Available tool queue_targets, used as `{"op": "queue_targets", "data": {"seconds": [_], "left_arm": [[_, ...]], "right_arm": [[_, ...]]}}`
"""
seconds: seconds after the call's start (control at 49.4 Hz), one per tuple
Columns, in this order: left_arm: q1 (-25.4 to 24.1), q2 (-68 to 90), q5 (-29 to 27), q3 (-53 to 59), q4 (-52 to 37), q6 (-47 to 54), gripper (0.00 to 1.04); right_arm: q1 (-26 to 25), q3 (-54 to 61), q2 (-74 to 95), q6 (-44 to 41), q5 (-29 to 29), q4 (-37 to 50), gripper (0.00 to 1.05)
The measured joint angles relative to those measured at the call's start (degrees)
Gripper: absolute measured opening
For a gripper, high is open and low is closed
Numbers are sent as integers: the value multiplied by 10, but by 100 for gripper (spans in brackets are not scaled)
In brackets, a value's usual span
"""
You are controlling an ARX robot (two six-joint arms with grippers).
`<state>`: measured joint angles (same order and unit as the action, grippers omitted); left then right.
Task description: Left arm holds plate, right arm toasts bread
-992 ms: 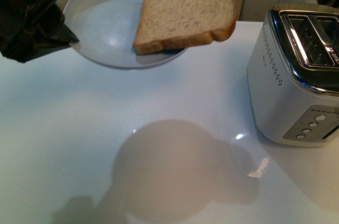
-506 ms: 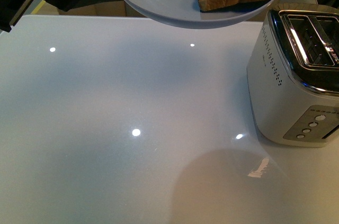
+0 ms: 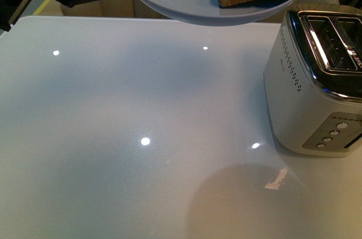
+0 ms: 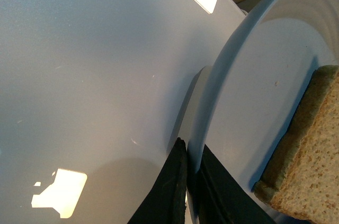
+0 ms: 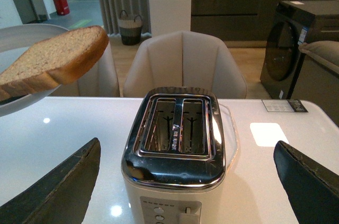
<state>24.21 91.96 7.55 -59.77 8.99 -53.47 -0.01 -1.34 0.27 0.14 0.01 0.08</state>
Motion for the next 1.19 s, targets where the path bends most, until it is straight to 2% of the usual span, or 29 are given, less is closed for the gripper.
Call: {"op": "queue_targets", "data": {"seconds": [0.527,0.648,0.729,0.992,1.094,1.195], "left_arm": [[0,0,0,0,0,0,3],[0,0,0,0,0,0,3],[1,-1,1,0,0,0,3],[1,-1,1,0,0,0,3],[1,-1,1,0,0,0,3],[1,-1,0,0,0,0,3]], "right_arm": [[0,0,1,1,2,-1,96],[3,-61,99,52,53,-156,96],[-4,-74,156,71,50,-180,96],[-24,-155,327,171,31,-45,96],[1,-206,430,230,35,25,96],[50,-256,537,291,42,71,96]]}}
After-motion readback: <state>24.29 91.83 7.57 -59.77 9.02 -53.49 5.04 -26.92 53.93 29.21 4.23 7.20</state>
